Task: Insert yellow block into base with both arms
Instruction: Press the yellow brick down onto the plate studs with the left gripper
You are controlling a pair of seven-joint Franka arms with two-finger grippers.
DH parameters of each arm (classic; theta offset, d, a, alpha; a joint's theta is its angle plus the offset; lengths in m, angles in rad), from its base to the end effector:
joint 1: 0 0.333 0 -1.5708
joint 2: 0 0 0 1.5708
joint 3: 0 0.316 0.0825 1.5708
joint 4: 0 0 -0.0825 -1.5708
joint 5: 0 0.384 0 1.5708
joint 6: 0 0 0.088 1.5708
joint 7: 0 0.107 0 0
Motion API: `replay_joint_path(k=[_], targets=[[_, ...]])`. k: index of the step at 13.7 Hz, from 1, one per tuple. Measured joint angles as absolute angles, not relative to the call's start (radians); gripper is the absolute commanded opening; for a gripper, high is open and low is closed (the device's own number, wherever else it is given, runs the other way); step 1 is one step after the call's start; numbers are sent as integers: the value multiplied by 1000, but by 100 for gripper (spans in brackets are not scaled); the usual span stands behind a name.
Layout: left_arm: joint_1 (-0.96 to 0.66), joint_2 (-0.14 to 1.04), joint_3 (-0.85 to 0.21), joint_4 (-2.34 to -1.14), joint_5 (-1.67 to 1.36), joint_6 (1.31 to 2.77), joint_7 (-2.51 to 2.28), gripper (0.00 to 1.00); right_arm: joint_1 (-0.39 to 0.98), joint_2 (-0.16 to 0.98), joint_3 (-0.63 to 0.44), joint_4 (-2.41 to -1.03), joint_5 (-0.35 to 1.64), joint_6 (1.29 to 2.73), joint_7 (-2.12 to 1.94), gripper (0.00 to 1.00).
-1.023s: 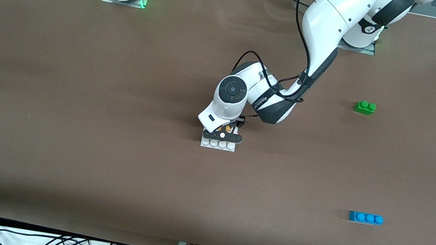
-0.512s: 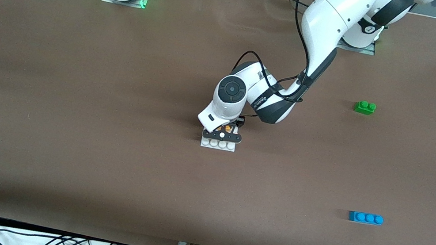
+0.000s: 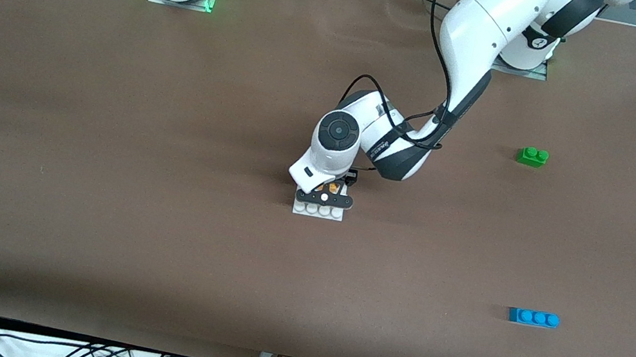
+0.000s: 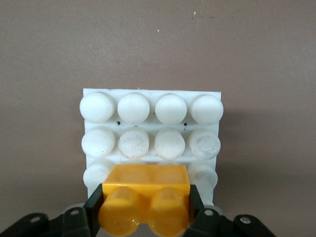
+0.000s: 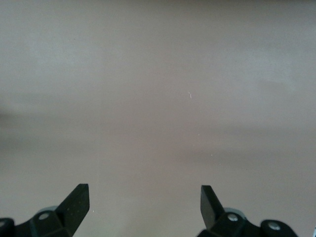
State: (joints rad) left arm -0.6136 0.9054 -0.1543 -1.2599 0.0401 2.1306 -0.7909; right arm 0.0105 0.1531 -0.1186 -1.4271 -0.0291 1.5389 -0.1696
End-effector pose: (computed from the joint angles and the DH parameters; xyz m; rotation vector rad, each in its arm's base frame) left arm 0.5597 -0.4976 0.2115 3.0926 0.0898 -0.1235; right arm 0.5945 -0.0620 0.6018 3.0981 0.0963 -0.0718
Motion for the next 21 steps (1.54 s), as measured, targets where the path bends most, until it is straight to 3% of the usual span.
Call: replay_joint_path(k=[6, 10, 21], targets=[[-616, 915, -155, -1260, 40, 2131, -791, 48, 9, 153, -119, -1427, -29, 1539, -170, 100], [-616, 915, -155, -1260, 40, 2130, -791, 99, 8, 153, -119, -1427, -29, 1539, -170, 100], [-616, 914, -154, -1255, 40, 2130, -791, 100, 7, 154, -119, -1427, -29, 1539, -170, 100]])
